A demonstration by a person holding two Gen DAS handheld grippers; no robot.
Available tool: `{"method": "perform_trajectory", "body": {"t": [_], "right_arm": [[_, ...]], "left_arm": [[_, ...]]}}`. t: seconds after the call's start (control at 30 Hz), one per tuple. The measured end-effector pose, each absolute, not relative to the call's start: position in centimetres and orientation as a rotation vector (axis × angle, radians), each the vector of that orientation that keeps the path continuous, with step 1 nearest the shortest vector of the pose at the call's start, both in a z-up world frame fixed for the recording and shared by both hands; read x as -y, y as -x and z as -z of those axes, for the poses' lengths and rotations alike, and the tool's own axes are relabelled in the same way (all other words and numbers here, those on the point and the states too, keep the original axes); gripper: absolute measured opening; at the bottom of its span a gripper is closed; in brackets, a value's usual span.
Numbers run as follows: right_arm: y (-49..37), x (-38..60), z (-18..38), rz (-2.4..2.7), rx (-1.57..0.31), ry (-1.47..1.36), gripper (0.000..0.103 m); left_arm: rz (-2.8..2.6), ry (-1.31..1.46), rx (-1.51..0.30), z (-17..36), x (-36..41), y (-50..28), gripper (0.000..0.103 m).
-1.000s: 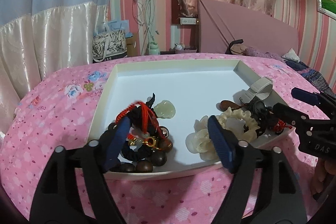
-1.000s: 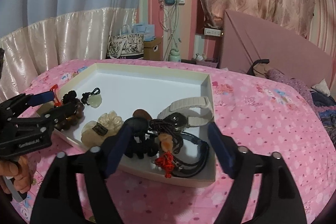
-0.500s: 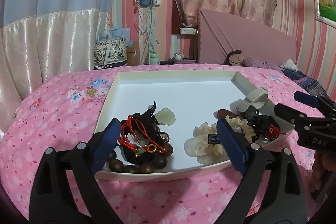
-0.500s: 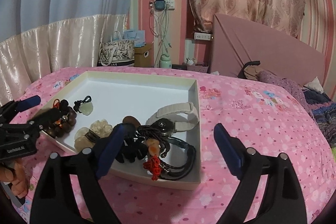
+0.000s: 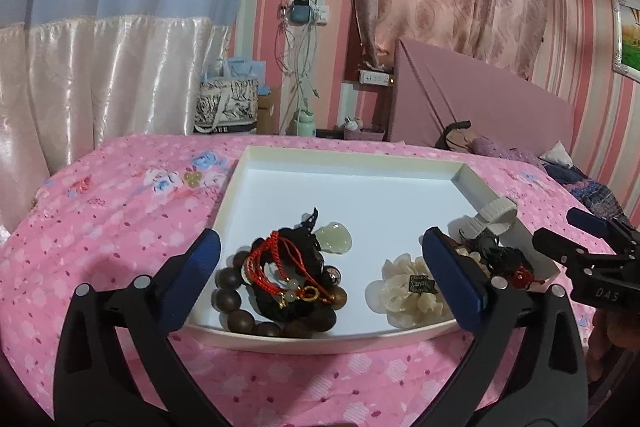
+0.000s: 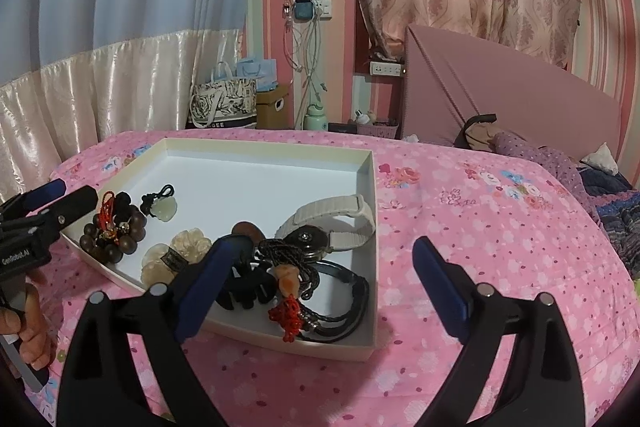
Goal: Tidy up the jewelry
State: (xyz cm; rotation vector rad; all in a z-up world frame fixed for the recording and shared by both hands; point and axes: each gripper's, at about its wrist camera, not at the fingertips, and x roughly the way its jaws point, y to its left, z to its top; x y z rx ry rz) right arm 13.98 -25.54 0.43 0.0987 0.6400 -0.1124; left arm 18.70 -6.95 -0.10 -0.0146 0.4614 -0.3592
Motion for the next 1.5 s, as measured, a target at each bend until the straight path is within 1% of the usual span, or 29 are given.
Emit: {"method": "perform_trajectory", "body": {"t": [0.1, 0.17, 0.27, 0.37, 0.43, 0.6, 0.8, 0.87, 0.97, 1.03, 1.1, 1.17, 1.3, 1.5], "right_arm": [[-13.5, 25.6, -1.2, 0.116, -0.618, -0.111, 0.092], [-13.4, 25.6, -1.6, 0.114, -0.603, -0.116, 0.095], [-13.3, 25.6, -1.7, 0.119, -0.6, -0.109, 0.095], [-13.2, 25.5, -2.0, 0.13, -0.615, -0.094, 0.095], [-12.9, 25.5, -2.8, 0.134, -0.6, -0.092, 0.095], [-11.7, 24.4, -4.7, 0.118, -0.576, -0.066, 0.097], [-9.0, 23.2, -4.5, 0.073, -0.589, -0.09, 0.097], [-8.3, 22.9, -4.1, 0.061, -0.599, -0.105, 0.101], [-7.9, 21.9, -3.3, 0.038, -0.612, -0.133, 0.101], [-7.7, 21.2, -2.8, 0.03, -0.607, -0.129, 0.101], [-7.5, 20.8, -1.7, 0.038, -0.605, -0.125, 0.101], [-7.7, 20.5, -1.1, 0.1, -0.652, -0.086, 0.101], [-6.9, 19.9, -1.3, 0.155, -0.61, -0.035, 0.101], [-6.8, 21.1, -1.2, 0.183, -0.603, -0.078, 0.101]], "left_arm": [[0.36, 0.0, -0.448, -0.1, 7.1, -18.5, 0.1], [0.354, -0.013, -0.435, -0.3, 7.1, -18.3, 0.1], [0.329, -0.015, -0.404, -0.8, 6.8, -18.0, 0.1], [0.24, -0.059, -0.317, -2.4, 6.3, -17.5, 0.1], [0.197, -0.064, -0.293, -3.7, 5.7, -17.3, 0.1], [0.228, -0.028, -0.321, -5.7, 3.9, -16.6, 0.1], [0.244, -0.048, -0.392, -4.7, 2.4, -14.7, 0.1], [0.253, -0.049, -0.41, -3.9, 2.1, -14.0, 0.1], [0.284, 0.02, -0.416, -2.5, 1.1, -13.0, 0.1], [0.293, 0.051, -0.423, -1.7, 1.3, -13.0, 0.1], [0.266, 0.021, -0.442, -1.1, 2.1, -13.0, 0.1], [0.269, -0.023, -0.425, -0.8, 2.8, -12.3, 0.1], [0.223, -0.103, -0.304, -1.1, 3.8, -10.0, 0.1], [0.224, -0.14, -0.319, -0.7, 4.4, -9.7, 0.1]]}}
